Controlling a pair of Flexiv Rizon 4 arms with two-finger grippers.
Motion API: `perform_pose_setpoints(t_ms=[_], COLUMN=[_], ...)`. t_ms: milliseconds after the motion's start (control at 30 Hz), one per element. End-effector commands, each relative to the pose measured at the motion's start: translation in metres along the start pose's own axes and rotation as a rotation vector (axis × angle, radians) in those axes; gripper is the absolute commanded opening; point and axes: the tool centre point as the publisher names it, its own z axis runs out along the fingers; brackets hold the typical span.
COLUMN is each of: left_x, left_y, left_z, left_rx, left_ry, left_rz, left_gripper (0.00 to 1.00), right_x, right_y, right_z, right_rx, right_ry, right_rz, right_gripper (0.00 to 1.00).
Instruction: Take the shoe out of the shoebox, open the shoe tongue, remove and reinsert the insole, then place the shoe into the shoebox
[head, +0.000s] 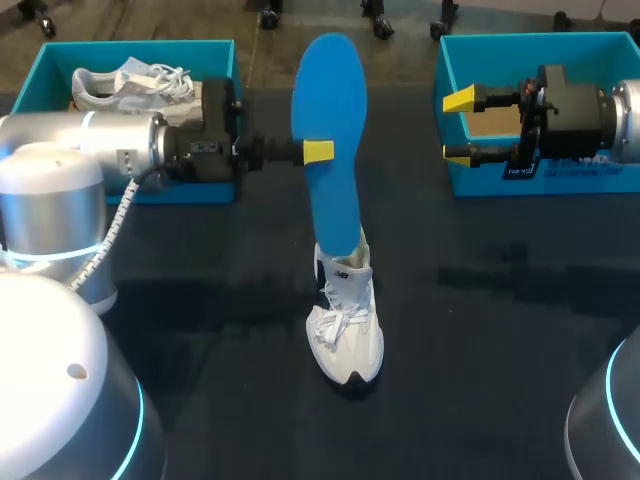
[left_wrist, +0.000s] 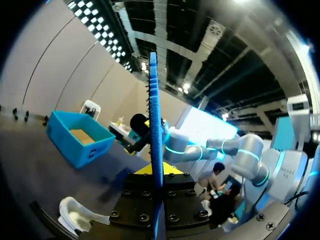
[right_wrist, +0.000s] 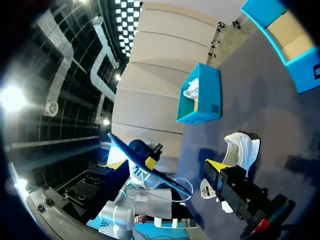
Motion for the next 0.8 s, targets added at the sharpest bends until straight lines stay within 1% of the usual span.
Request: perform_pose_setpoints(t_ms=[33,133,300,367,400,467,567,700,800], left_x=[-0.010,-0.015,-0.022,-0.024,-0.024,-0.027,-0.031,-0.038,-0.044], left_y=[-0.002,0.001,0.008,0.010,0.011,0.013,0.015,0.018,0.020], left_z=[0.004,0.005,0.009,0.012,0.013,0.015,0.019,0.023,0.027], left_rx=[-0.034,-0.045,-0.029,-0.016,-0.016,-0.015,-0.010,-0.021,-0.021], left_ry=[0.000,0.002,0.027,0.047,0.060,0.057,0.068,0.065,0.064], left_rz=[-0.511,-0.580,-0.614,-0.606,-0.612,-0.614,-0.642,-0.690,-0.693], left_gripper=[0.00,0.00,0.00,0.00,0.00,0.00,0.00,0.00,0.00], right_x=[0.000,0.002,0.012,0.017,0.020,0.024,0.033,0.043,0.052], right_y=[-0.001,-0.002,-0.009,-0.014,-0.016,-0.020,-0.025,-0.030,-0.033], right_z=[0.001,0.002,0.002,0.003,0.004,0.005,0.011,0.013,0.016], right_rx=[-0.003,-0.001,-0.004,-0.008,-0.011,-0.024,-0.020,-0.033,-0.025], right_ry=[-0.001,-0.007,-0.096,-0.157,-0.169,-0.178,-0.242,-0.285,-0.347], right_rz=[-0.001,-0.007,-0.023,-0.013,-0.021,-0.030,-0.016,-0.018,-0.006], right_gripper=[1.00,1.00,1.00,1.00,1.00,1.00,1.00,1.00,1.00])
